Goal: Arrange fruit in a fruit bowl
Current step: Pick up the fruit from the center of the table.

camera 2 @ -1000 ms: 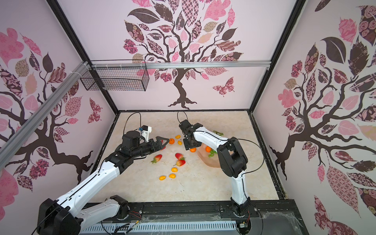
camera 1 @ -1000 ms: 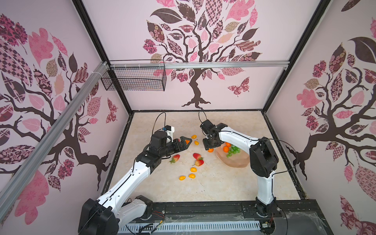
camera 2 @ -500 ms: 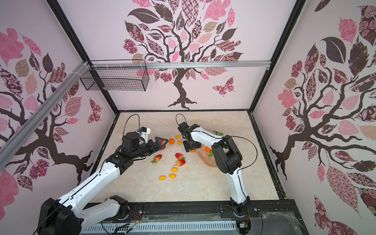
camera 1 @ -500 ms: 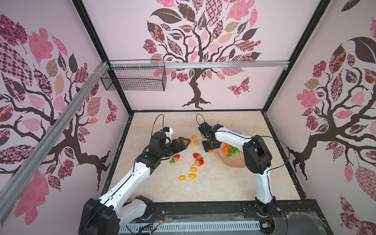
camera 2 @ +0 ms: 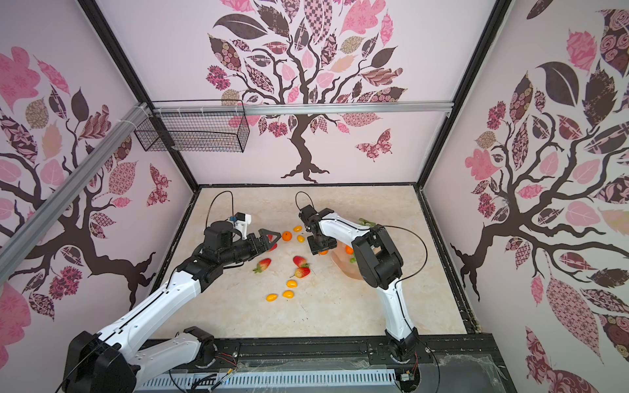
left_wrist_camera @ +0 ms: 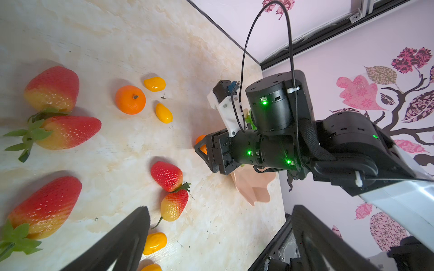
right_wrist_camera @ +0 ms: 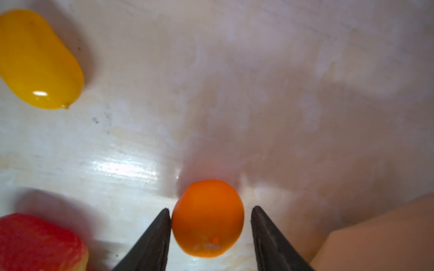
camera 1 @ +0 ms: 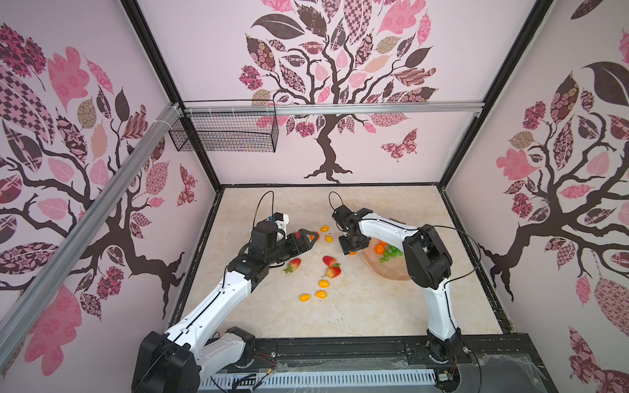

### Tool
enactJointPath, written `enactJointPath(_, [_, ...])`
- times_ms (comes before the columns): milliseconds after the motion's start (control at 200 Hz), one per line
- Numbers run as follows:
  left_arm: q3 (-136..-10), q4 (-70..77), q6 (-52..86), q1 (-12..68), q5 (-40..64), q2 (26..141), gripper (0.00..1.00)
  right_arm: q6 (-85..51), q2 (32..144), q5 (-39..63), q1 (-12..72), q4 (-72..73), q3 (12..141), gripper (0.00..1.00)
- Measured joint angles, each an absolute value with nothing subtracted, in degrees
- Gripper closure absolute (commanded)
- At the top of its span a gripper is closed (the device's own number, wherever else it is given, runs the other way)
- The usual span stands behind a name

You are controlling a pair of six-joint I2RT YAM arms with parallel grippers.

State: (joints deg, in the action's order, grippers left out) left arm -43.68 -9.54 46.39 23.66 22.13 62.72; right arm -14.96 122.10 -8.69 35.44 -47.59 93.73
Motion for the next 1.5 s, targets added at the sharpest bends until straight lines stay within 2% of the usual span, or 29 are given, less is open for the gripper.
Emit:
enactJointPath(1225, [-43.4, -10.8, 46.0, 23.6, 21.1, 62.7, 0.02, -15.2, 122.5, -7.4, 35.1, -45.8, 93.7, 0.54])
enactJointPath(1500, [-43.4, -10.6, 44.8, 23.7, 22.3, 63.2, 0.02, -15.4, 117.2, -6.7, 35.1, -44.6, 91.5, 0.54])
